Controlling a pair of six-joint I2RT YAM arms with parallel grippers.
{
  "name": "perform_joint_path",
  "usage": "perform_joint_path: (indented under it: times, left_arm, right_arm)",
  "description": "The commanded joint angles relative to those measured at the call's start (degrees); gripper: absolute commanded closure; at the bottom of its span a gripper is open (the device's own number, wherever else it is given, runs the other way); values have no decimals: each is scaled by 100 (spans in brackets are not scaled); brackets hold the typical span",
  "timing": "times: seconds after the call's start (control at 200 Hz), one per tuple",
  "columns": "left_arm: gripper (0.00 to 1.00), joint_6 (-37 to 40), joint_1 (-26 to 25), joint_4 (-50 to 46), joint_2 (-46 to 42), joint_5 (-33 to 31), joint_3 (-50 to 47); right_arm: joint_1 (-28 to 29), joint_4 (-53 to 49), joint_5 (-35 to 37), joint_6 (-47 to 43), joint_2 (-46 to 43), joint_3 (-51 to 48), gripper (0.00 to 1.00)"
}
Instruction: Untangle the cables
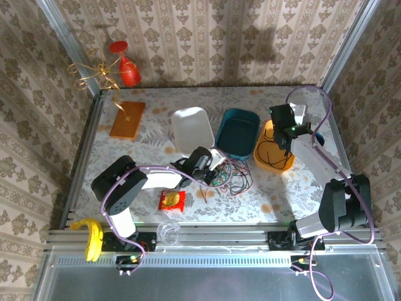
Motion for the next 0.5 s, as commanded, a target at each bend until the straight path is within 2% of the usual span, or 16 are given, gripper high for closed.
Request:
perform_joint_path:
  times: [0.0,0.14,0.28,0.365,0.495]
  left_arm:
    - [100,165,-81,-418,208,80,98]
    - [100,176,-85,-410,234,121,135]
    - [100,180,-90,-433,261,124,153]
    - [100,182,-90,-434,278,117,154]
    - [100,195,-87,-450,278,107,160]
  right_arm:
    - [89,-480,376,316,-211,-332,100]
    - [285,-619,750,364,-107,-581,100]
    - [508,-489,860,-11,252,-622,100]
    - [635,-241,444,-365,418,-634,100]
    - [673,243,-733,-581,488,-658,100]
